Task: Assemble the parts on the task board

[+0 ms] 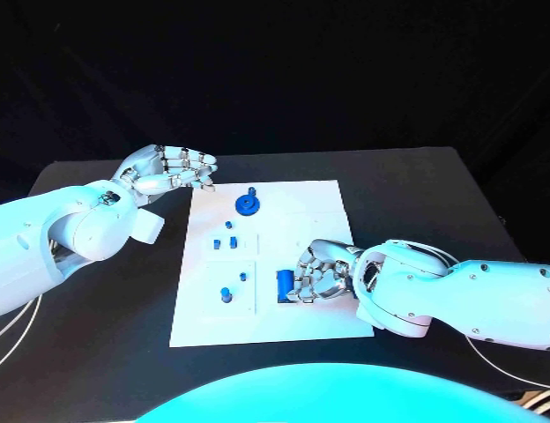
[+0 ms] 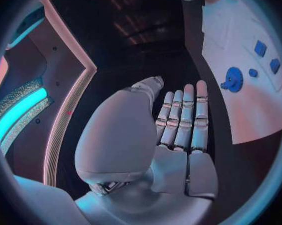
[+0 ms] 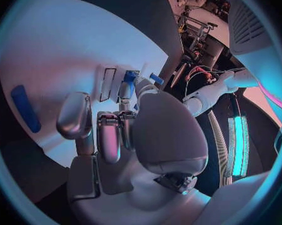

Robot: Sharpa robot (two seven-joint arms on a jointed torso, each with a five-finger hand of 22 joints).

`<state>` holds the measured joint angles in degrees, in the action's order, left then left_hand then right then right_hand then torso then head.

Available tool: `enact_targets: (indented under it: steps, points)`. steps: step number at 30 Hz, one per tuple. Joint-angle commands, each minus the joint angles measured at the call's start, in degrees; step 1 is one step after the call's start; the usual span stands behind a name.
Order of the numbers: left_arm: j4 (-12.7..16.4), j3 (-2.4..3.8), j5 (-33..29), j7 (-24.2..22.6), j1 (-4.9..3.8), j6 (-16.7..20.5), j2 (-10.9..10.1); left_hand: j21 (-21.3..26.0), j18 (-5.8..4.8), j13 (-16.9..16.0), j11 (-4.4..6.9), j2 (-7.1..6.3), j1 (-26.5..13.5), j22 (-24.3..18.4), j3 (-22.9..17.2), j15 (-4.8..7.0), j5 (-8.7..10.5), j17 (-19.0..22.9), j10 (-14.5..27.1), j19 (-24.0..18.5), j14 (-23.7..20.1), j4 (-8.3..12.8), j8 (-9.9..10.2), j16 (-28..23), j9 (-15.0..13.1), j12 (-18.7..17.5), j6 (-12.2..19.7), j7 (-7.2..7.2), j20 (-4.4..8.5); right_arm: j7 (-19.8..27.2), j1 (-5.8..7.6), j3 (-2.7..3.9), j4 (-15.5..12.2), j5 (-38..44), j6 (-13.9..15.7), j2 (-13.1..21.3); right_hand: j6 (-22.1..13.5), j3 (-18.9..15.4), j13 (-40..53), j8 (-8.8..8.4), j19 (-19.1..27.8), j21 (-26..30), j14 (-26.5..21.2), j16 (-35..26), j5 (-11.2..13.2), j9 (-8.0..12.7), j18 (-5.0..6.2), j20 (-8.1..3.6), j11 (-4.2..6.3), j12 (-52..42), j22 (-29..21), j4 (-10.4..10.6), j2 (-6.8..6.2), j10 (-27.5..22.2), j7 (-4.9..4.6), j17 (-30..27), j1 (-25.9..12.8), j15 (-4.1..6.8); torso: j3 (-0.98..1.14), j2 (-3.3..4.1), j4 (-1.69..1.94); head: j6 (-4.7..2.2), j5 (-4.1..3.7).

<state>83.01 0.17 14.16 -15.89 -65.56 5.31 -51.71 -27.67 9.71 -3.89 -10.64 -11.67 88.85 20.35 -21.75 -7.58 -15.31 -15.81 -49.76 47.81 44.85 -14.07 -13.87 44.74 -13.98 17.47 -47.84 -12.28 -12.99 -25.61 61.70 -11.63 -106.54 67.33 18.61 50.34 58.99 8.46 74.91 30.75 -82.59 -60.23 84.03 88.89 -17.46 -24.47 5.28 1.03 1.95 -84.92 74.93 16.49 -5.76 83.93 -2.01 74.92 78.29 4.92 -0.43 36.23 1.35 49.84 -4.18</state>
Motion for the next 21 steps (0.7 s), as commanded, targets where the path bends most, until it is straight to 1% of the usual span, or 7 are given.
enact_targets:
  steps: [1, 7, 13, 16, 18, 21]
  points:
    - [0.1, 0.03, 0.0, -0.4, -0.03, -0.8, 0.1, 0.0, 0.31, 0.0, 0.01, 0.06, -0.6, 0.1, -0.4, -0.16, -0.01, 0.0, 0.4, -0.5, -0.4, 0.0, -0.3, 0.0, 0.1, 0.2, 0.3, -1.12, -0.11, -2.1, -0.12, -0.10, 0.5, 2.0, 1.5, 0.1, 0.2, 0.6, 11.4, -0.19, -0.3, -0.1, 5.2, -0.1, -0.2, 0.1, -0.28, -0.07, 0.22, -0.2, 4.5, 0.0, 0.20, 3.7, 0.16, 11.4, 0.4, 0.52, -0.01, 0.01, 0.02, -0.10, -0.08]
    - [0.1, 0.03, 0.0, -0.4, -0.03, -0.8, 0.0, 0.0, 0.31, 0.0, 0.01, 0.06, -0.6, 0.1, -0.4, -0.16, -0.01, 0.0, 0.4, -0.5, -0.4, 0.0, -0.3, 0.0, 0.1, 0.2, 0.3, -1.12, -0.11, -1.7, -0.12, -0.09, 0.3, 2.1, 2.9, 0.2, 0.3, 2.0, 11.4, -0.13, -0.3, 0.0, 5.2, -0.1, -0.1, 0.1, -0.28, -0.03, 0.12, -0.1, 4.5, 0.1, -0.13, 3.6, 0.05, 11.4, -1.1, 0.44, -0.02, 0.00, 0.05, -0.19, -0.10]
    - [0.1, 0.03, 0.0, -0.4, -0.03, -0.8, 0.0, 0.0, 0.32, 0.0, -0.01, 0.07, -0.7, 0.1, -0.6, -0.18, -0.01, 0.1, 0.5, -0.5, -0.5, 0.1, -0.4, 0.1, 0.1, 0.2, 0.3, -1.12, -0.14, -0.6, -0.12, -0.09, -0.2, 1.2, 3.2, 0.8, 0.2, 2.7, 11.3, -0.08, -0.3, 0.2, 5.2, -0.1, 0.0, 0.0, -0.25, 0.01, 0.07, 0.0, 4.5, 0.1, -0.83, 3.6, -0.01, 11.3, -2.2, 0.40, -0.01, -0.01, 0.03, -0.25, -0.12]
    - [0.1, 0.03, 0.0, -0.4, -0.03, -0.9, 0.0, 0.0, 0.32, 0.0, -0.01, 0.07, -0.7, 0.1, -0.6, -0.18, -0.01, 0.1, 0.5, -0.5, -0.5, 0.1, -0.4, 0.1, 0.1, 0.2, 0.3, -1.12, -0.14, 0.1, -0.11, -0.09, -0.8, 0.5, 3.2, 1.4, 0.2, 3.2, 11.2, -0.07, -0.2, 0.7, 5.2, -0.2, 0.0, 0.0, -0.19, 0.05, 0.01, 0.1, 4.4, 0.1, -1.64, 3.5, -0.08, 11.1, -2.9, 0.35, -0.02, -0.02, 0.01, -0.30, -0.12]
    - [0.1, 0.03, 0.0, -0.4, -0.03, -0.9, 0.0, 0.0, 0.32, 0.0, -0.01, 0.07, -0.7, 0.1, -0.6, -0.18, -0.01, 0.1, 0.5, -0.5, -0.5, 0.1, -0.4, 0.1, 0.1, 0.2, 0.3, -1.12, -0.14, 0.7, -0.08, -0.08, -1.2, 0.0, 3.1, 1.9, 0.2, 3.3, 11.2, -0.07, -0.2, 0.6, 5.2, -0.2, 0.0, 0.0, -0.20, 0.06, 0.00, 0.2, 4.5, 0.1, -1.80, 3.5, -0.09, 11.1, -3.1, 0.34, -0.02, -0.02, -0.01, -0.34, -0.16]
    - [0.1, 0.03, 0.0, -0.4, -0.03, -0.9, 0.0, 0.0, 0.32, 0.0, -0.01, 0.07, -0.7, 0.1, -0.6, -0.18, -0.01, 0.1, 0.5, -0.5, -0.5, 0.1, -0.4, 0.1, 0.1, 0.2, 0.3, -1.12, -0.14, 1.6, -0.01, -0.08, -1.7, -0.8, 3.1, 2.6, 0.0, 3.5, 11.1, -0.09, -0.1, 1.0, 5.1, -0.3, 0.1, 0.0, -0.14, 0.12, -0.10, 0.4, 4.3, 0.1, -2.67, 3.4, -0.21, 10.9, -3.9, 0.27, -0.01, -0.03, -0.02, -0.37, -0.20]
